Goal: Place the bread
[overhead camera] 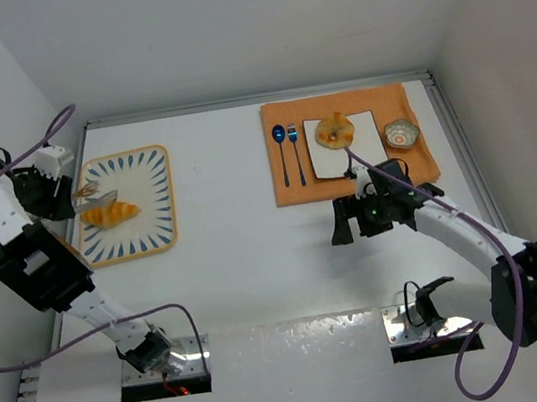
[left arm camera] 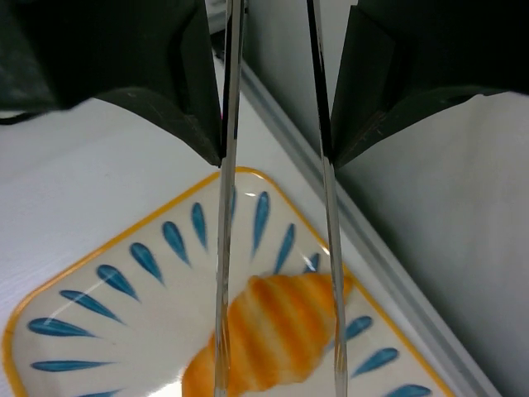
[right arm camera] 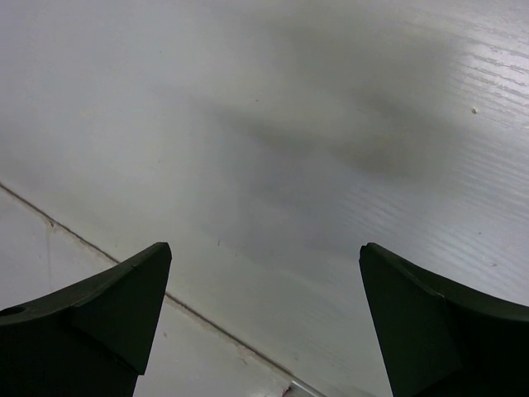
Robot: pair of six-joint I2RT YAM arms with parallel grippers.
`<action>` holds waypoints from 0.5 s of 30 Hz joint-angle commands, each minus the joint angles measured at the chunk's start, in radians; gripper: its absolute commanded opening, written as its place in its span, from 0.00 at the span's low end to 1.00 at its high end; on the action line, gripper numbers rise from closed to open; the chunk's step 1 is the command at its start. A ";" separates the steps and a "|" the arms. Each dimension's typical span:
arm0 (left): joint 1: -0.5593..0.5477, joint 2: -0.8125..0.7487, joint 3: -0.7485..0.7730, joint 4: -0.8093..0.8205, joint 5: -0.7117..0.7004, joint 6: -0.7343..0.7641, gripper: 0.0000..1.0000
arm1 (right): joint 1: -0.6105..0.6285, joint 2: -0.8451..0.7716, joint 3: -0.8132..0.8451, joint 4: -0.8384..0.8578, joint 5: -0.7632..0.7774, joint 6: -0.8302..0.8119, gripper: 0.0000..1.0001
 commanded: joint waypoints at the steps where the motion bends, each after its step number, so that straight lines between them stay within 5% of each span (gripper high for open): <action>1: 0.005 0.054 0.122 -0.028 0.018 0.104 0.57 | 0.006 -0.035 0.000 0.009 -0.012 -0.024 0.96; 15: 0.034 0.081 -0.002 -0.028 0.018 0.125 0.60 | 0.003 -0.068 -0.001 -0.023 0.022 -0.017 0.96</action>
